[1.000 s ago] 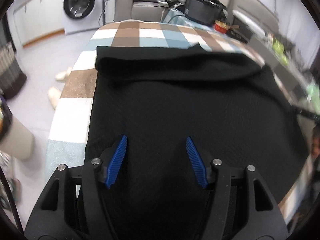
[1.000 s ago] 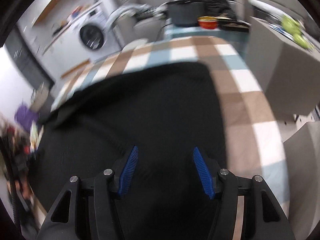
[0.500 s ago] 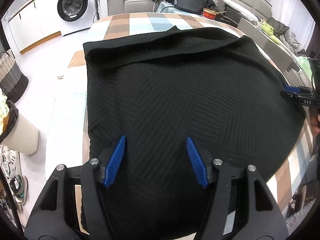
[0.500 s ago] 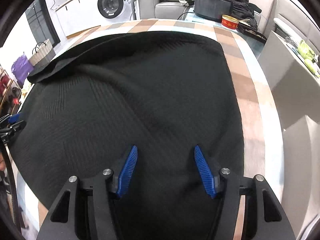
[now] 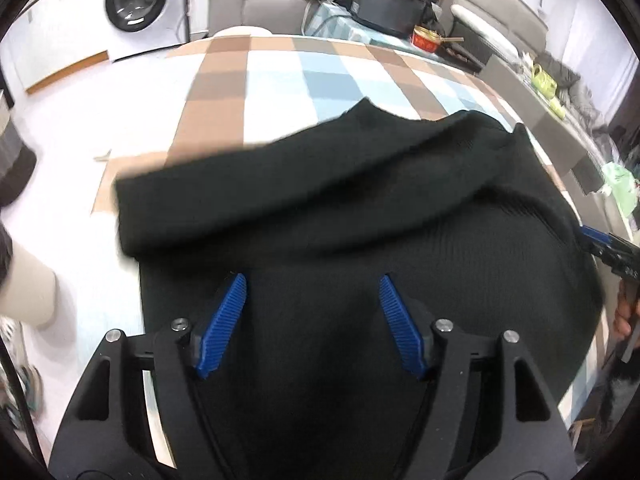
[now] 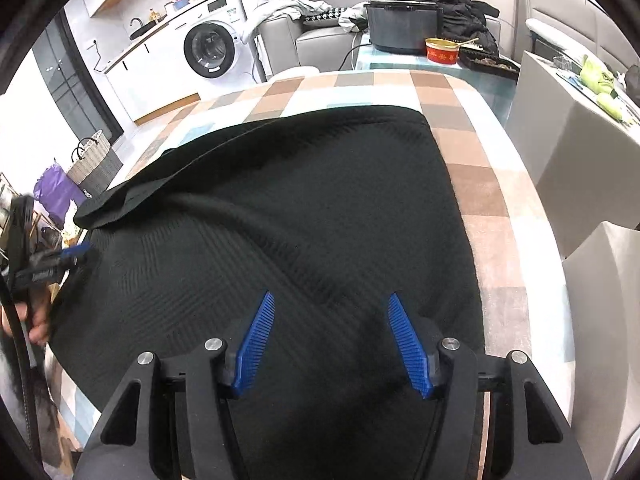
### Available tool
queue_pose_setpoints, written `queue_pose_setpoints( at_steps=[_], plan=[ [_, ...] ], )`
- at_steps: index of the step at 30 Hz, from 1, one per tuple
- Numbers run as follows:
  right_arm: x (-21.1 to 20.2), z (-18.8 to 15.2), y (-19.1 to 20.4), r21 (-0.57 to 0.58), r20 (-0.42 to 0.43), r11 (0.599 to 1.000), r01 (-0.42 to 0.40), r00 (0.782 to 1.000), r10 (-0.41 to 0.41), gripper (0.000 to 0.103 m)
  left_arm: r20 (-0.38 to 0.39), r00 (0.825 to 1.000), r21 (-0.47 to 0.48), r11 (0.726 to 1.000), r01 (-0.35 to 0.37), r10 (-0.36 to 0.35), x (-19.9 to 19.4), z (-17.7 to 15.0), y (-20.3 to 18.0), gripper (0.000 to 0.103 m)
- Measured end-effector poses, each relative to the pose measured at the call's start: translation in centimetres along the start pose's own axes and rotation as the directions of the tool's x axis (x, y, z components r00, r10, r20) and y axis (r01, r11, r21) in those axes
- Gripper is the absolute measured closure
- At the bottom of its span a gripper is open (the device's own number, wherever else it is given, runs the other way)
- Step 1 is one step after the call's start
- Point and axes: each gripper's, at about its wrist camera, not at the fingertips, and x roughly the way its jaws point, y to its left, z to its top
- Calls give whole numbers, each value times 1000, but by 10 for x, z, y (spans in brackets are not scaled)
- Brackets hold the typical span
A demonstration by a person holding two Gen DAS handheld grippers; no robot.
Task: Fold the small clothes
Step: 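Lower the folded hem onto the sweater and open both grippers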
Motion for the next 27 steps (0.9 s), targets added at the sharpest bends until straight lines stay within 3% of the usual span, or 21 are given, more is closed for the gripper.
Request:
queue_pose_setpoints(
  at_steps=[2, 4, 7, 12, 17, 21, 27],
  plan=[
    [1, 2, 1, 8, -4, 1000, 6, 1000, -5, 42, 87, 996, -12, 1000, 21, -20, -1, 24, 2, 37],
    [1, 6, 1, 12, -3, 1000, 7, 1000, -7, 42, 187, 982, -73, 997, 6, 7, -6, 45, 13, 37],
    [0, 14, -2, 30, 7, 999, 15, 1000, -15, 42, 221, 975, -174, 985, 4, 35, -9, 64, 35, 37],
    [0, 19, -5, 29, 13, 999, 29, 999, -29, 42, 206, 976, -220, 975, -27, 73, -13, 60, 58, 37],
    [8, 23, -6, 14, -4, 999, 50, 999, -50, 42, 145, 983, -185, 979, -82, 110, -23, 4, 55, 37],
    [5, 35, -27, 71, 39, 995, 64, 997, -67, 42, 100, 985, -149, 981, -125, 141, -17, -29, 49, 37],
    [32, 78, -33, 73, 46, 996, 52, 997, -55, 42, 95, 990, -148, 985, -92, 106, -15, -42, 37, 37]
  ],
)
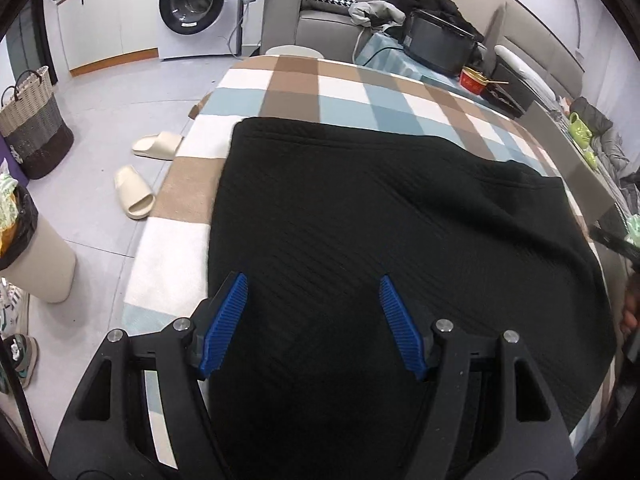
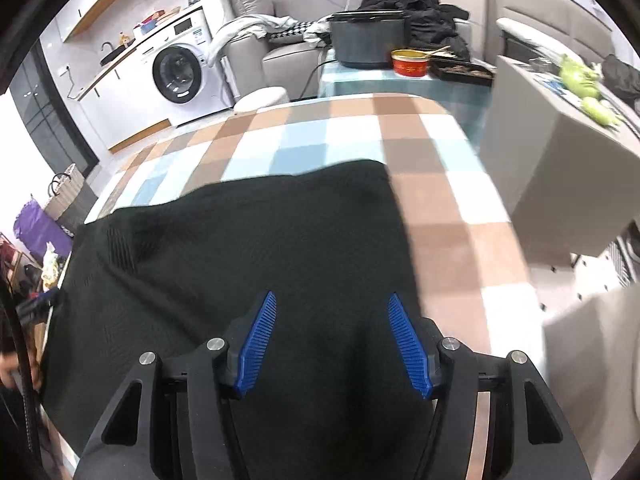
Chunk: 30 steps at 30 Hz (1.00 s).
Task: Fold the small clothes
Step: 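Lower the folded hem onto the sweater and open both grippers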
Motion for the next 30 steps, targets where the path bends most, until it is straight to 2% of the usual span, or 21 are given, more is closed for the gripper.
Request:
queue_pose_setpoints(
  at_steps=[3, 4, 5, 6, 7, 8, 10, 11, 14, 16, 18, 21, 23, 25, 28, 30],
  plan=[
    [25, 14, 13, -28, -21, 1000, -5, 1000, 4, 42, -5, 1000, 24, 1000, 5, -5, -2, -5, -8, 37],
    [37, 17, 19, -58, -32, 998, 13, 999, -15, 50, -8, 1000, 27, 1000, -1, 1, -1, -5, -10, 37],
    [45, 17, 22, -73, -44, 997, 39, 998, -42, 66, -15, 1000, 27, 1000, -5, 6, 1, -7, -11, 37],
    [53, 18, 24, -81, -55, 995, 61, 996, -66, 67, -20, 1000, 26, 1000, -4, 4, 2, -8, -11, 37],
    [53, 18, 24, -81, -35, 995, 62, 997, -65, 81, -25, 1000, 24, 1000, -4, 5, 4, -9, -11, 37],
    [51, 19, 26, -93, -15, 993, 68, 997, -70, 88, -29, 1000, 28, 1000, -7, 8, 5, -11, -11, 37],
    [46, 22, 24, -82, 18, 995, 63, 998, -62, 100, -21, 1000, 42, 999, -11, 12, 5, -13, -12, 37],
    [40, 25, 18, -51, 48, 998, 43, 998, -41, 101, -21, 1000, 49, 999, -14, 15, 5, -13, -13, 37],
    [32, 29, 3, 19, 100, 997, 74, 992, -76, 101, -19, 1000, 61, 998, -15, 16, 7, -13, -14, 36],
    [39, 31, 2, 13, 58, 998, 54, 997, -55, 101, -20, 1000, 66, 998, -14, 16, 7, -13, -13, 36],
    [38, 32, 9, -24, 85, 996, 83, 993, -80, 101, -20, 1000, 63, 998, -14, 15, 7, -12, -13, 36],
    [41, 34, 7, -5, 55, 998, 65, 996, -65, 97, -25, 1000, 48, 999, -15, 17, 5, -12, -11, 36],
    [39, 33, 0, 37, 26, 998, 51, 998, -52, 80, -27, 999, 36, 999, -18, 19, 1, -14, -9, 36],
    [30, 27, -4, 59, 26, 998, 33, 999, -35, 71, -28, 999, 22, 1000, -20, 21, -4, -16, -6, 36],
    [10, 7, 1, 41, 32, 999, 22, 999, -23, 67, -16, 1000, 21, 1000, -9, 9, -13, -22, -9, 36],
    [2, -6, 8, 24, 27, 1000, 0, 1000, -1, 58, -11, 1000, 22, 1000, 12, -11, -19, -27, -15, 36]
  ],
)
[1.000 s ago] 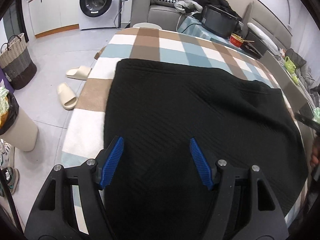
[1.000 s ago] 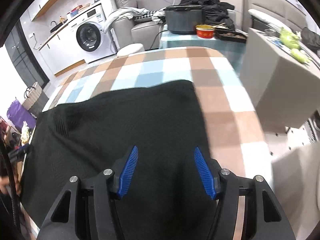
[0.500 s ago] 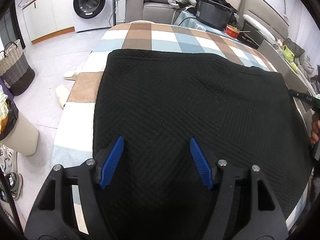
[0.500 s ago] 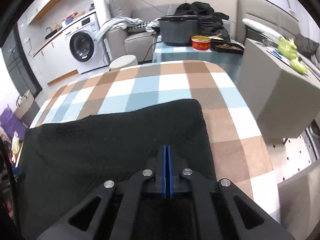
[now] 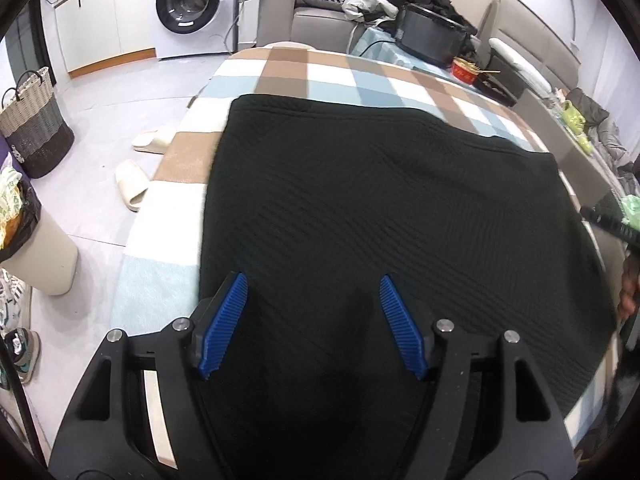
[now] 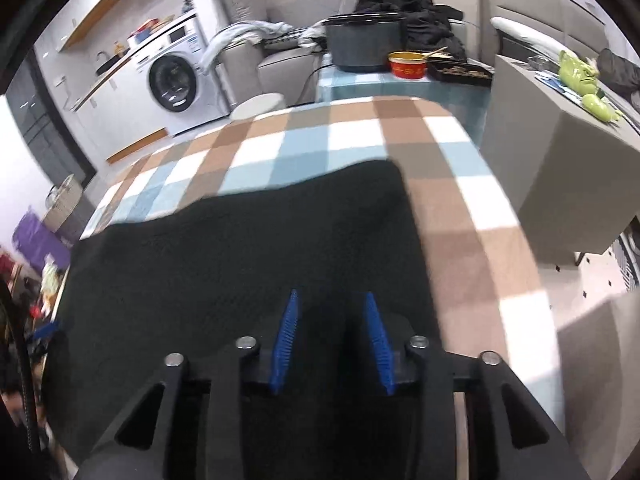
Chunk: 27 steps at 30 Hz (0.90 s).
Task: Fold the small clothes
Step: 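Lower the folded hem onto the sweater and open both grippers, then smooth the folded black sweater flat with both open grippers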
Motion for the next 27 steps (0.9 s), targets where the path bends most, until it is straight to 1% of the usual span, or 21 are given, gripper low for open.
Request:
queue_pose_setpoints(
  at_steps=[2, 4, 8, 13, 16, 17, 20, 22, 24, 25, 27],
  plan=[
    [-7, -17, 12, -42, -16, 999, -31, 999, 31, 56, 5, 1000, 12, 1000, 27, -27, -5, -4, -9, 36],
    [-8, -30, 24, -77, -35, 997, -29, 999, 26, 55, 6, 999, 29, 999, 45, -45, -8, -9, -21, 36],
    [-10, -43, 37, -92, -59, 995, -42, 998, 37, 55, -10, 998, 71, 995, 64, -63, -12, -21, -43, 36],
    [-20, -57, 57, -129, -53, 989, -79, 996, 72, 49, -44, 994, 104, 989, 105, -101, -14, -38, -72, 36],
    [-21, -65, 67, -148, -68, 984, -95, 994, 85, 48, -58, 991, 122, 985, 125, -119, -14, -50, -88, 36],
    [-21, -67, 70, -155, -73, 983, -101, 993, 91, 48, -61, 991, 131, 983, 126, -119, -14, -53, -92, 36],
    [-20, -76, 76, -169, -89, 979, -114, 991, 100, 48, -52, 995, 182, 979, 95, -87, -14, -60, -105, 34],
    [-16, -81, 77, -180, -107, 977, -118, 989, 100, 48, -49, 996, 197, 977, 79, -71, -14, -64, -109, 34],
    [-12, -88, 77, -204, -126, 974, -99, 989, 75, 48, -49, 997, 215, 974, 70, -61, -16, -69, -112, 33],
    [-13, -92, 78, -223, -116, 970, -94, 991, 69, 47, -48, 997, 223, 973, 64, -54, -17, -71, -113, 33],
    [-18, -100, 78, -280, -105, 958, -54, 994, 25, 46, -51, 997, 231, 971, 63, -53, -20, -75, -112, 33]
  ],
)
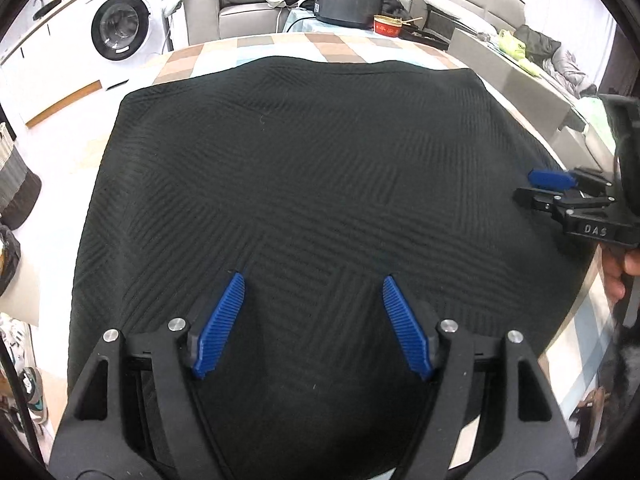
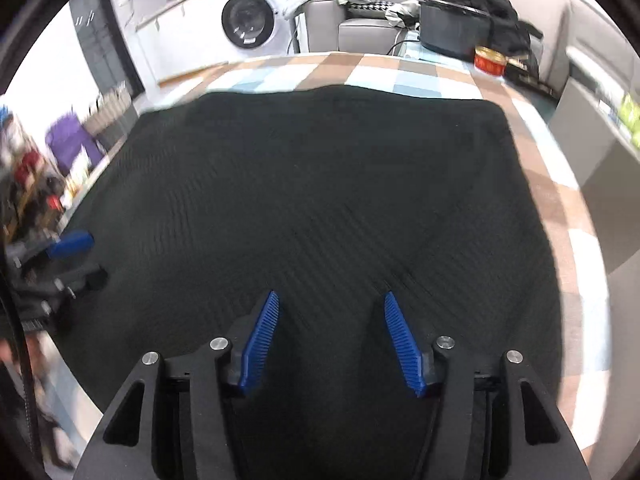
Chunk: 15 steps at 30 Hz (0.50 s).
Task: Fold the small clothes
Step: 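Smooth the folded black sweater flat with both open grippers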
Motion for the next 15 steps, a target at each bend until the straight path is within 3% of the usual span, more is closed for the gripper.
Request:
queue_pose_setpoints(
  at_steps=[2, 6, 10, 15],
  plan=[
    [-5, -8, 2, -48, 9, 994, 99, 995, -99, 39, -1, 1000, -14, 1000, 3, -3, -5, -4, 6, 33],
    [-18, -17, 2, -9, 18, 995, 101, 995, -101, 39, 5, 1000, -46, 999, 13, -13, -17, -12, 13, 33],
    [-32, -27, 34, -69, 54, 997, 15, 998, -11, 39, 14, 1000, -41, 999, 13, -12, -23, -19, 3, 33],
    [-28, -37, 66, -118, 39, 991, -63, 997, 68, 39, 26, 1000, -33, 999, -6, 7, -25, -30, -12, 33]
  ],
)
